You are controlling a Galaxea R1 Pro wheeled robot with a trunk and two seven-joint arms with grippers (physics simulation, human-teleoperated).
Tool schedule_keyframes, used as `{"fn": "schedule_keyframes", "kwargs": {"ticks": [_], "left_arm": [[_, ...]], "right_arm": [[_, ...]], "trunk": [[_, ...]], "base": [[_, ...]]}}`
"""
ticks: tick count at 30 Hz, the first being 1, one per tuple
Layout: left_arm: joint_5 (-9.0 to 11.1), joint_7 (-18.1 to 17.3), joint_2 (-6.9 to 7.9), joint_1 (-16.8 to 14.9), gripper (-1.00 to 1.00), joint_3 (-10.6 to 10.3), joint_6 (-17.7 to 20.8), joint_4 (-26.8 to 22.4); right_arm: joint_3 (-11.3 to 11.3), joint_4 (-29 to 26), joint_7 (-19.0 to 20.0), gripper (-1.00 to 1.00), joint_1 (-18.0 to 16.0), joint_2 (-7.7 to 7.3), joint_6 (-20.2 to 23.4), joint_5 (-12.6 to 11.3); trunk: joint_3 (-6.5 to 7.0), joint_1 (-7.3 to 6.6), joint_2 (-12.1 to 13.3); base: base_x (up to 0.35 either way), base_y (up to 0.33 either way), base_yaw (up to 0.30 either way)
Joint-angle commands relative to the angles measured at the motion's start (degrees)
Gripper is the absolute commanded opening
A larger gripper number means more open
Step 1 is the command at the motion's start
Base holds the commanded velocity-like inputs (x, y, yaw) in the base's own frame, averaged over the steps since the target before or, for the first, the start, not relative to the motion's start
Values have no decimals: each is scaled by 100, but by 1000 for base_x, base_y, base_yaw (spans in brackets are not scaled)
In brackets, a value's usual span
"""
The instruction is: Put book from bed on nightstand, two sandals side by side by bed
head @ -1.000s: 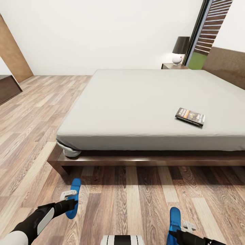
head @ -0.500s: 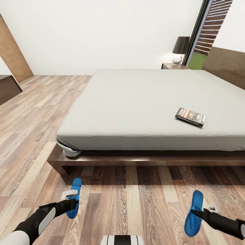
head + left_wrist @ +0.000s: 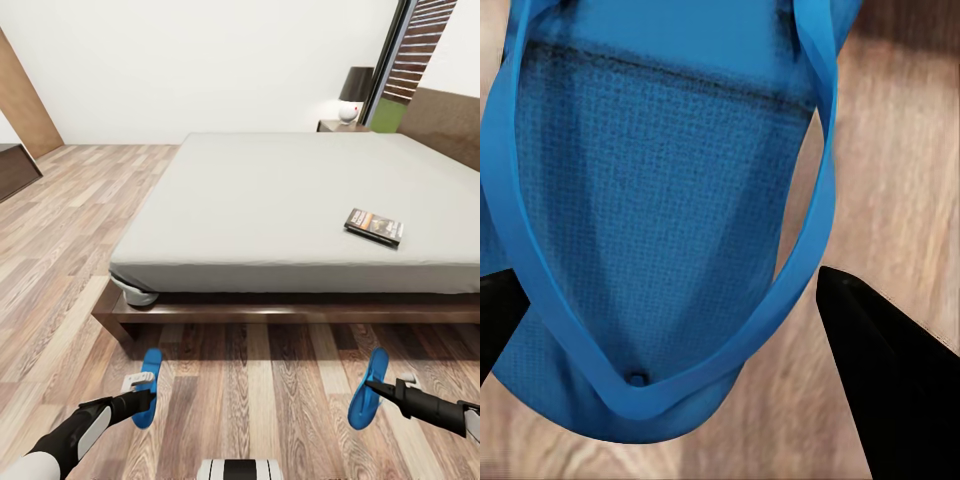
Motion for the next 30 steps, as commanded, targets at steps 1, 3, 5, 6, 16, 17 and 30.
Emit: {"fn": "schedule_keyframes", "kwargs": {"ticks": [1,3,5,6,16,17,30], "left_arm": [[43,-5,7,-3,-100,-23,27,-8],[43,-6,9,-3,-100,-23,27,-8],[43,-7,9,-3,-100,-23,28,-8],[43,-7,10,-1,-100,-23,28,-8],[43,-8,10,-3,-100,-15,28,-8],[43,-8,10,-3,-100,-16,31,-8],[40,386,65,-318,-100,-6,570,-322]], "right_arm": [[33,-3,27,-100,-5,-7,52,-68],[34,-9,38,-100,-5,-2,57,-79],[36,-11,42,-100,-5,0,59,-80],[39,-12,43,-100,-5,1,59,-84],[43,-13,44,-100,-5,2,53,-81],[43,-13,45,-100,-5,2,52,-81],[43,-13,45,-100,-5,2,55,-81]], "trunk": [[-27,1,-4],[-72,6,-6],[-116,11,-9],[-138,14,-10],[-360,40,-24],[-382,42,-25],[-670,76,-42]], "base": [[0,0,0],[0,0,0],[0,0,0],[0,0,0],[0,0,0],[0,0,0],[0,0,0]]}}
